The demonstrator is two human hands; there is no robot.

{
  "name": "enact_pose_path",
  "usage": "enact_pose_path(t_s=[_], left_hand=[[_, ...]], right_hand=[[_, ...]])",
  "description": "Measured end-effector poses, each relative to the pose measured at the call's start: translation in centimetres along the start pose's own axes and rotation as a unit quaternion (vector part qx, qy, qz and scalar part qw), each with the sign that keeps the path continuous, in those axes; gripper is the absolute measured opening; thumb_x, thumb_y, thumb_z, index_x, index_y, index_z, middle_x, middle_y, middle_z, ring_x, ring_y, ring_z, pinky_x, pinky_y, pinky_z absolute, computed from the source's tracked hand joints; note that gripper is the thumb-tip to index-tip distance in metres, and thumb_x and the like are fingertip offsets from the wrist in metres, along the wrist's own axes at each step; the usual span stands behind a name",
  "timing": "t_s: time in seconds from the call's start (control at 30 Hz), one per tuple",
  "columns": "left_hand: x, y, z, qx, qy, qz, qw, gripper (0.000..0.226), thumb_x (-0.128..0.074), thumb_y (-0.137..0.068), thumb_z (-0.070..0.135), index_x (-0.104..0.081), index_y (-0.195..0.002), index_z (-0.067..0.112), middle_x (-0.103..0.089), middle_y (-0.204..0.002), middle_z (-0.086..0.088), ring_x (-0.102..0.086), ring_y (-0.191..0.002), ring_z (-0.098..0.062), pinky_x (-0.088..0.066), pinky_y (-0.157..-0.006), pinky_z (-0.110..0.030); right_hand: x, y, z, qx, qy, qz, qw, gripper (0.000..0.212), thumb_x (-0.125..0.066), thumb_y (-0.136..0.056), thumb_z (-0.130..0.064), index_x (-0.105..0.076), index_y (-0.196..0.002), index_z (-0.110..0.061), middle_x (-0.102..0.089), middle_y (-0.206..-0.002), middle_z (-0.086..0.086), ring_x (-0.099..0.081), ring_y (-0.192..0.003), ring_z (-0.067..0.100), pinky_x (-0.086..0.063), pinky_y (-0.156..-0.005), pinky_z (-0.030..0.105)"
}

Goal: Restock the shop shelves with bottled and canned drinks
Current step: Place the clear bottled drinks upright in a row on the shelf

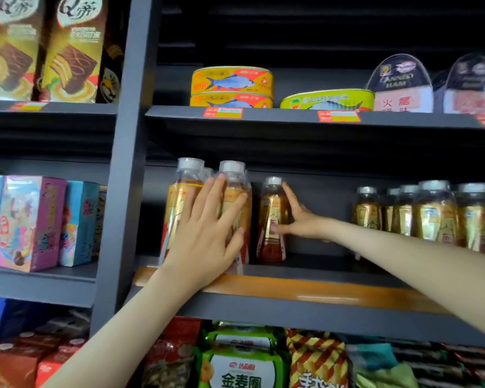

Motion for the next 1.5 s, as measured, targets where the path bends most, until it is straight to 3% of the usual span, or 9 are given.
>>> enact_pose_path(t_s=[0.1, 0.23, 0.47, 0.67, 1.07, 1.2, 1.3, 1.43, 1.5], left_hand=[[0.6, -1.4, 0.9, -0.019, -0.015, 0.005, 1.0, 0.058, -0.031, -0.095, 0.048, -0.042, -0.145, 0.021, -0.022, -0.157, -0.017, -0.014, -0.147, -0.031, -0.002, -0.119, -0.047], [-0.1, -4.0, 2.6, -0.039, -0.059, 0.001, 0.997, 0.06, -0.033, -0.09, 0.047, -0.051, -0.138, 0.017, -0.032, -0.153, -0.019, -0.023, -0.144, -0.034, -0.006, -0.117, -0.049], [-2.7, -4.1, 1.9, -0.03, -0.109, -0.015, 0.993, 0.06, -0.035, -0.08, 0.046, -0.068, -0.118, 0.013, -0.037, -0.149, -0.021, -0.022, -0.143, -0.036, -0.012, -0.113, -0.057], [-2.6, -3.9, 2.0, -0.033, -0.106, 0.025, 0.993, 0.056, -0.035, -0.081, 0.045, -0.069, -0.114, 0.014, -0.039, -0.149, -0.02, -0.022, -0.143, -0.035, -0.018, -0.112, -0.06], [-2.4, -3.7, 1.9, -0.023, -0.089, 0.055, 0.994, 0.051, -0.037, -0.081, 0.043, -0.069, -0.107, 0.013, -0.042, -0.147, -0.018, -0.025, -0.143, -0.035, -0.02, -0.112, -0.06], [-2.3, -3.8, 1.9, -0.031, -0.068, 0.057, 0.996, 0.036, -0.068, -0.077, 0.031, -0.07, -0.108, 0.014, -0.04, -0.148, -0.021, -0.025, -0.142, -0.038, -0.02, -0.11, -0.062], [-1.7, -3.9, 1.7, -0.026, -0.004, 0.055, 0.998, 0.039, -0.076, -0.074, 0.021, -0.069, -0.111, 0.017, -0.034, -0.15, -0.022, -0.021, -0.143, -0.039, -0.014, -0.11, -0.061], [0.7, -3.3, 1.8, 0.011, 0.144, 0.079, 0.986, 0.037, -0.067, -0.083, 0.023, -0.064, -0.118, 0.014, -0.036, -0.149, -0.019, -0.02, -0.143, -0.037, -0.012, -0.115, -0.056], [2.6, -2.3, 3.4, 0.011, 0.274, 0.073, 0.959, 0.048, -0.054, -0.084, 0.041, -0.059, -0.126, 0.017, -0.039, -0.148, -0.01, -0.023, -0.142, -0.022, -0.013, -0.119, -0.035]], right_hand=[[4.7, 1.1, 3.4, -0.052, 0.097, 0.113, 0.988, 0.098, -0.062, -0.092, -0.038, 0.019, -0.146, -0.047, 0.013, -0.162, 0.009, -0.005, -0.149, 0.031, -0.018, -0.117, 0.049], [9.2, 3.1, 9.3, -0.187, 0.3, 0.174, 0.919, 0.109, -0.066, -0.09, -0.026, 0.026, -0.145, -0.042, 0.022, -0.158, 0.012, 0.013, -0.147, 0.035, -0.015, -0.116, 0.059], [10.9, 2.3, 13.8, -0.231, 0.205, 0.164, 0.937, 0.11, -0.069, -0.088, -0.02, 0.02, -0.146, -0.048, 0.034, -0.153, 0.013, -0.035, -0.135, 0.044, -0.051, -0.096, 0.04], [11.7, 1.8, 14.8, -0.238, 0.225, 0.19, 0.926, 0.102, -0.064, -0.092, -0.014, 0.016, -0.148, -0.046, 0.03, -0.155, 0.013, -0.004, -0.145, 0.044, -0.039, -0.105, 0.046], [9.8, 3.6, 7.3, -0.01, 0.225, 0.165, 0.96, 0.094, -0.068, -0.084, -0.003, -0.017, -0.147, -0.051, 0.01, -0.158, 0.0, -0.01, -0.144, 0.036, -0.036, -0.11, 0.046], [9.0, 7.9, 1.3, 0.133, 0.293, 0.124, 0.939, 0.092, -0.068, -0.087, -0.008, -0.014, -0.146, -0.054, 0.012, -0.154, -0.012, -0.008, -0.147, 0.028, -0.033, -0.114, 0.044], [7.8, 12.0, -3.0, 0.216, 0.393, 0.11, 0.887, 0.087, -0.063, -0.091, -0.01, -0.012, -0.147, -0.052, 0.016, -0.155, -0.009, -0.005, -0.147, 0.028, -0.032, -0.111, 0.039], [8.8, 17.9, -7.6, 0.256, 0.304, 0.183, 0.899, 0.083, -0.068, -0.088, -0.011, -0.02, -0.14, -0.056, 0.01, -0.153, -0.018, -0.012, -0.146, 0.02, -0.031, -0.109, 0.029], [9.1, 21.0, -10.0, 0.27, 0.253, 0.227, 0.901, 0.086, -0.072, -0.085, -0.012, -0.019, -0.137, -0.056, 0.006, -0.155, -0.017, -0.011, -0.143, 0.003, -0.031, -0.106, 0.017]])
Point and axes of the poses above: each hand's wrist, its own y-axis away from the middle knuckle, its own x-axis out of the back of the hand, z = x × y, the point moved 9 cm from there along -y, towards the middle knuckle
